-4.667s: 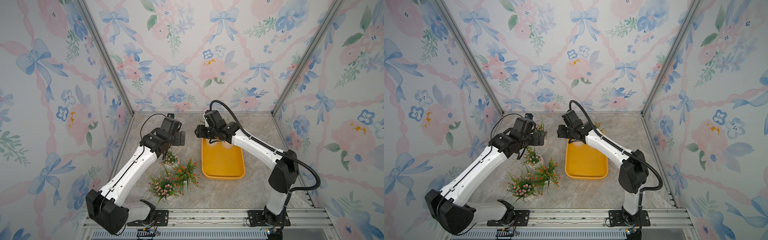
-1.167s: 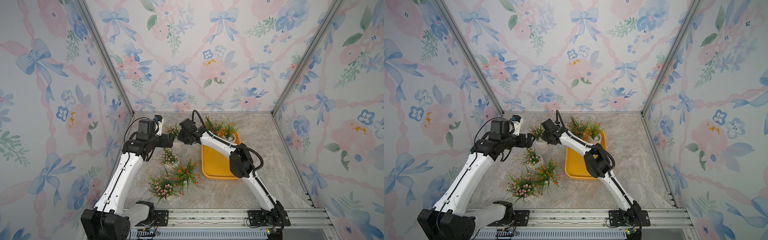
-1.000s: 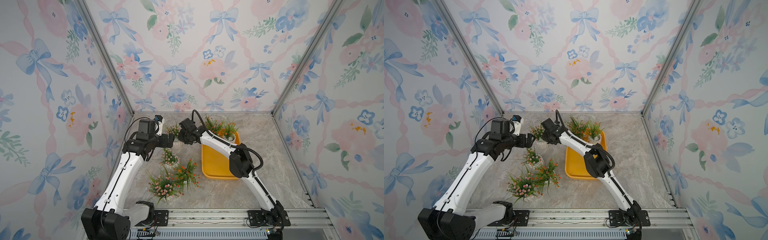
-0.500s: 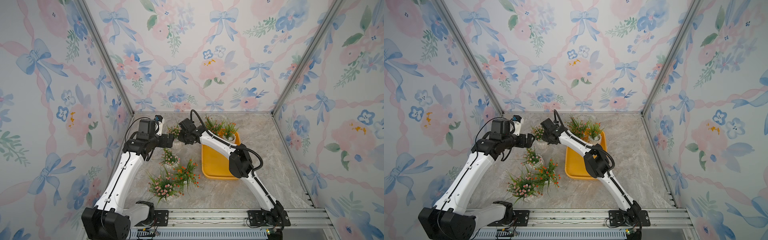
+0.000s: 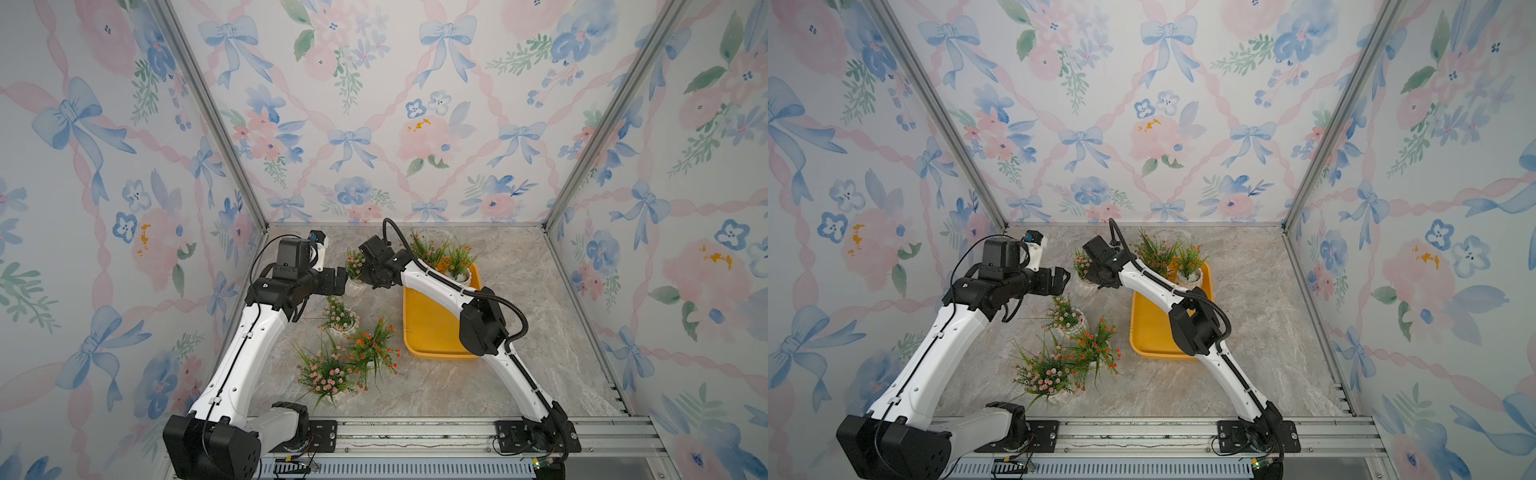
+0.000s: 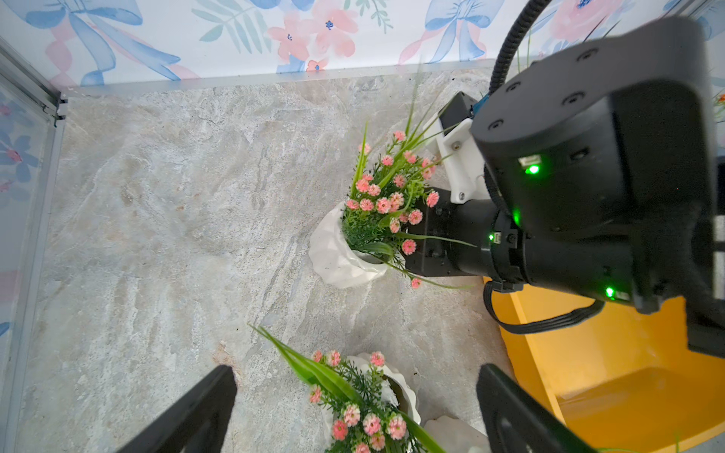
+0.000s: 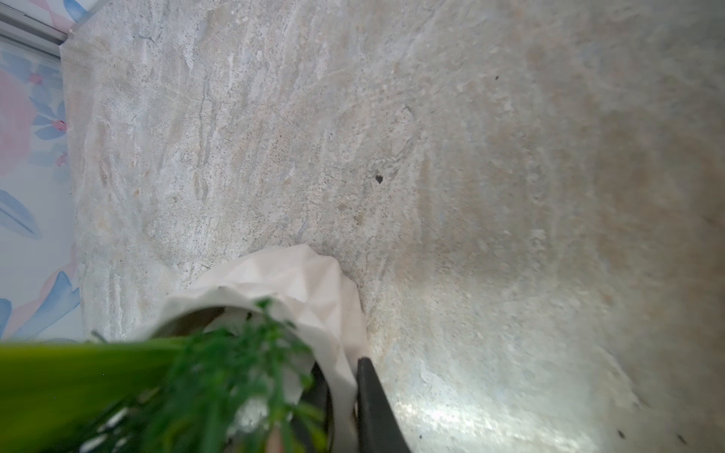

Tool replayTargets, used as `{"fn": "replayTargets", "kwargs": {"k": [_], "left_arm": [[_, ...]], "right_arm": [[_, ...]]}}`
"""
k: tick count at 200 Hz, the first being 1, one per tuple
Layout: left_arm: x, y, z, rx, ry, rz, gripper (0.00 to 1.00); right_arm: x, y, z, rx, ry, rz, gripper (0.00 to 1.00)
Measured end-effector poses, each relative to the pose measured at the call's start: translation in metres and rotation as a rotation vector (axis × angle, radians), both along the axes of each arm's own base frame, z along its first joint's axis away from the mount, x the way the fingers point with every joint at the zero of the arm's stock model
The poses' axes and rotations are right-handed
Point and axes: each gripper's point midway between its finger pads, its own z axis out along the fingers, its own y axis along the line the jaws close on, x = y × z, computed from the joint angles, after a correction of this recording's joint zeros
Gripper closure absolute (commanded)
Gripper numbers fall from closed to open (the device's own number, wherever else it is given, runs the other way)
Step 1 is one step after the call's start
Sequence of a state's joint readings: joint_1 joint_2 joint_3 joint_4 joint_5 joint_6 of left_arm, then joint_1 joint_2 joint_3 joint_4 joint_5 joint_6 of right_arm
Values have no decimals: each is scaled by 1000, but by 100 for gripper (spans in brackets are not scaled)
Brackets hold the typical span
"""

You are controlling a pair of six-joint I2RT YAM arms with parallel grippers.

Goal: Put the potted gypsophila into the storage box
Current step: Pick up the baby's breath potted plant from the center of the board, then place the baby's breath potted plant at the storage box.

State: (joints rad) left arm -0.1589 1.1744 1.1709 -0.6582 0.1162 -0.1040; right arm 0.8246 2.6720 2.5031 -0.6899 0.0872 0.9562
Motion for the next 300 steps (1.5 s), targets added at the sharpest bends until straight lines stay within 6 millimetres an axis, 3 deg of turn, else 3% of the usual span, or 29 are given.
{"fn": "replayTargets", "kwargs": {"k": [40, 95, 135, 174, 241, 300], "left_arm": [[0, 0, 0, 0, 0, 0, 2], [-1, -3, -3, -2, 6, -10, 2], [-6, -20, -5, 2, 10, -69, 2], [-10, -35, 1, -2, -2, -116, 2], [-14, -69, 37, -38, -78, -227, 2], [-20, -116, 62, -62, -124, -359, 2]], "right_arm": [[-3, -4, 1, -16, -4, 9, 100], [-9, -17, 7, -85, -19, 53, 100], [-19, -30, 14, -153, -25, 104, 100], [-27, -41, 47, -158, -55, 128, 100], [-36, -52, 107, -119, -135, 146, 100], [-64, -100, 145, -113, -163, 115, 100]]}}
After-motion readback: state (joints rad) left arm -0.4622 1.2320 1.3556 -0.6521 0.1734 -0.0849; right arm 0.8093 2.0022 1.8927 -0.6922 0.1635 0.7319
